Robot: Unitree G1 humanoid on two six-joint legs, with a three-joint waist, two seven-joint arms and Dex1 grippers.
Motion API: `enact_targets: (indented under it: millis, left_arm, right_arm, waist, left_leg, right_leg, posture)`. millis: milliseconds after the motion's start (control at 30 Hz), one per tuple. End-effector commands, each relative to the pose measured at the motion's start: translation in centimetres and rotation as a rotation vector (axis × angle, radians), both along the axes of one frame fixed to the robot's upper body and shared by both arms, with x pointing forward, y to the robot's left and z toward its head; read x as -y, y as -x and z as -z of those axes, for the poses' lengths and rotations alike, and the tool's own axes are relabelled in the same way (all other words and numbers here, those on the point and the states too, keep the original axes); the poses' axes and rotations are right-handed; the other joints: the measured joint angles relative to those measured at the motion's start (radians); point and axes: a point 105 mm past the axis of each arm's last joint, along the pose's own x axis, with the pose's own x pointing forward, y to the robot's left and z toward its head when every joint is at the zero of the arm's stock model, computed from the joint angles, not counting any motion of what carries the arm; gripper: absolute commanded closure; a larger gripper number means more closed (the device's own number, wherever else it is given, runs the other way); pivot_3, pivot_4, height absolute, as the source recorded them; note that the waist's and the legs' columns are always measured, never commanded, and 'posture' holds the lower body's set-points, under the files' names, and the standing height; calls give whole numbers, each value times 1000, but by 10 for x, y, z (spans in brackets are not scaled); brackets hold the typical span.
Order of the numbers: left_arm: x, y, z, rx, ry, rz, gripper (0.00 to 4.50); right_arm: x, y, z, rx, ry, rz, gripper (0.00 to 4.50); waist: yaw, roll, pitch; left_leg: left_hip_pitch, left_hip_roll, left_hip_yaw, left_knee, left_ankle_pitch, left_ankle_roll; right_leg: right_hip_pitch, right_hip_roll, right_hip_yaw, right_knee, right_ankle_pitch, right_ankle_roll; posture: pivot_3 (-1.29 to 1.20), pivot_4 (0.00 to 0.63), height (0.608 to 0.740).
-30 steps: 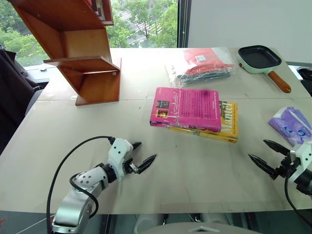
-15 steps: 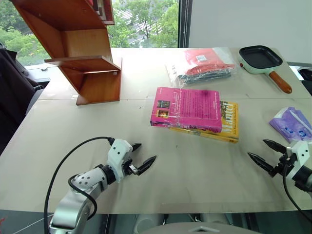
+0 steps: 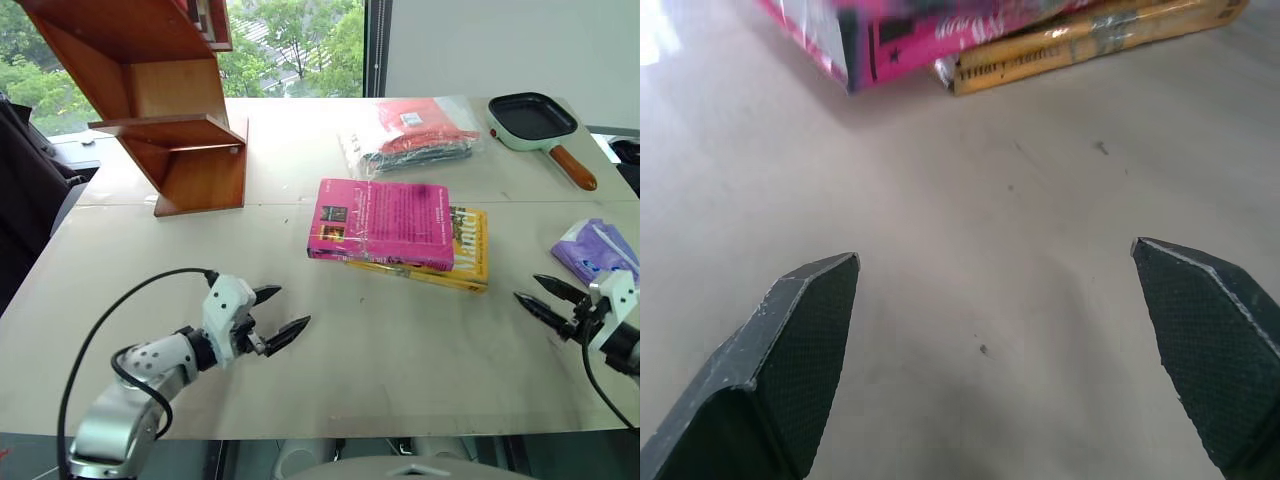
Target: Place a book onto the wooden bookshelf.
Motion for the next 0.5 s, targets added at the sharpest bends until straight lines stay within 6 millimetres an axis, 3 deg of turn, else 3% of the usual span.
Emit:
enact_targets:
  millis: [33, 67, 100, 133, 300, 500]
  left_arm:
    - [4, -1, -34, 77, 21, 69, 0]
    - [4, -2, -42, 88, 23, 89, 0]
    - [3, -2, -53, 101, 5, 118, 0]
    - [2, -2, -61, 109, -12, 138, 0]
    - [-6, -1, -84, 143, -66, 137, 0]
    - [-12, 5, -99, 161, -75, 83, 0]
  right_arm:
    - [-10, -30, -23, 60, -6, -58, 3754]
    - [-16, -44, -31, 79, -12, -70, 4247]
    - [-25, -72, -43, 111, 9, -70, 4449]
    - [-33, -96, -55, 133, 22, -56, 4449]
    - [-72, -173, -83, 150, 97, 41, 4449]
    - [-109, -204, -104, 156, 171, 111, 4449]
  waist:
    - [-2, -1, 1]
    - [-11, -3, 3]
    - [-13, -2, 4]
    - [-24, -5, 5]
    - [-42, -8, 10]
    - [-35, -9, 11]
  left_leg:
    - [0, 0, 0, 0, 0, 0]
    - [1, 0, 0, 0, 1, -1]
    - [1, 1, 1, 0, 2, -4]
    - [0, 1, 1, 0, 3, -4]
    - [2, 2, 5, -2, 4, -6]
    - [-22, 0, -1, 0, 4, -7]
  right_leg:
    - [0, 0, 0, 0, 0, 0]
    - [0, 0, 0, 0, 0, 0]
    - [0, 1, 1, 0, 0, 0]
    - [0, 1, 1, 0, 0, 0]
    - [-1, 2, 2, 0, 1, -1]
    - [-23, 0, -3, 0, 1, -1]
  posture:
    - [0, 150, 720]
    - [0, 150, 720]
    - [0, 150, 720]
    - [0, 150, 720]
    - [0, 150, 720]
    - [0, 150, 720]
